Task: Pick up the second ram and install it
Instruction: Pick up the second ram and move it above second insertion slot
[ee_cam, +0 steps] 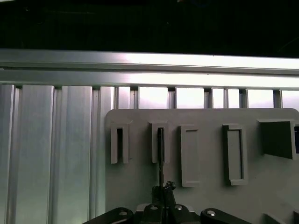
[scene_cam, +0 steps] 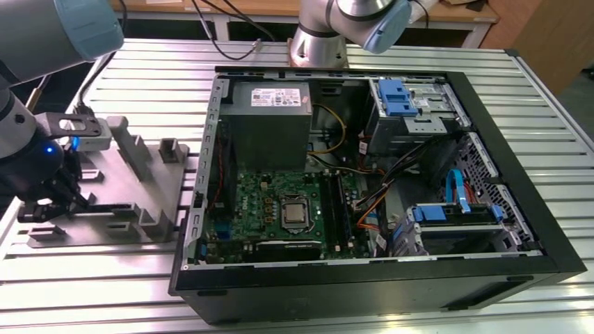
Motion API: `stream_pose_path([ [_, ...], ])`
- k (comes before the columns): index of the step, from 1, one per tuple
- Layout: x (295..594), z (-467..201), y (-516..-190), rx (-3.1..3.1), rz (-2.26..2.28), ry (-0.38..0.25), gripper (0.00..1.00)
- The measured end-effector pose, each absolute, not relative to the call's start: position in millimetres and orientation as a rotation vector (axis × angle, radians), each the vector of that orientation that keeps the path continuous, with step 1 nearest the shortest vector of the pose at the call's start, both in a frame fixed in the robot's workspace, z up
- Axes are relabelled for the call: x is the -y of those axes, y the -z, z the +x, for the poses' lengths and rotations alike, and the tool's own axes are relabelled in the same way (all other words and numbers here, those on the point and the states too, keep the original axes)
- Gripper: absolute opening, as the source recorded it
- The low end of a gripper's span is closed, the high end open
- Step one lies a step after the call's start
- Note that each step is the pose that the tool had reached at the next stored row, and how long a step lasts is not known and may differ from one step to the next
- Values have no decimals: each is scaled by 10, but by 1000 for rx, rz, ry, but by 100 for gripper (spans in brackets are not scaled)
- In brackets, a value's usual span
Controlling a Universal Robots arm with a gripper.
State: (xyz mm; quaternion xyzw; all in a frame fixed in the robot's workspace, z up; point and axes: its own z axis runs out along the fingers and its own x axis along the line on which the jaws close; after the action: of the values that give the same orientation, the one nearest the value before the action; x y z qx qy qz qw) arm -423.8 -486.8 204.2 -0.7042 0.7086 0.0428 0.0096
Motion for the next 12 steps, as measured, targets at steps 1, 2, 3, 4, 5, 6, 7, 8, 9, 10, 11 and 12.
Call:
stream_pose_path([
  [1,4868,-4239,-2042,-2209,-2203,-134,11],
  [2,4868,-4239,-2042,-2207,-2205,-134,11],
  [3,4868,-4239,-2043,-2207,-2205,-134,11],
  [4,4868,-4239,-2043,-2207,-2205,-134,11],
  [5,4868,-4239,-2043,-2207,-2205,-134,11],
  [6,4868,-4239,-2042,-2207,-2205,-134,11],
  [7,4868,-4239,-2043,-2207,-2205,-134,11],
  [8,4868,-4239,-2043,-2207,-2206,-134,11],
  [9,4868,-4239,-2044,-2205,-2207,-134,11],
  [10,4868,-4238,-2045,-2204,-2208,-134,11],
  [11,4868,-4239,-2045,-2204,-2208,-134,11],
  [12,4868,-4239,-2046,-2204,-2208,-134,11],
])
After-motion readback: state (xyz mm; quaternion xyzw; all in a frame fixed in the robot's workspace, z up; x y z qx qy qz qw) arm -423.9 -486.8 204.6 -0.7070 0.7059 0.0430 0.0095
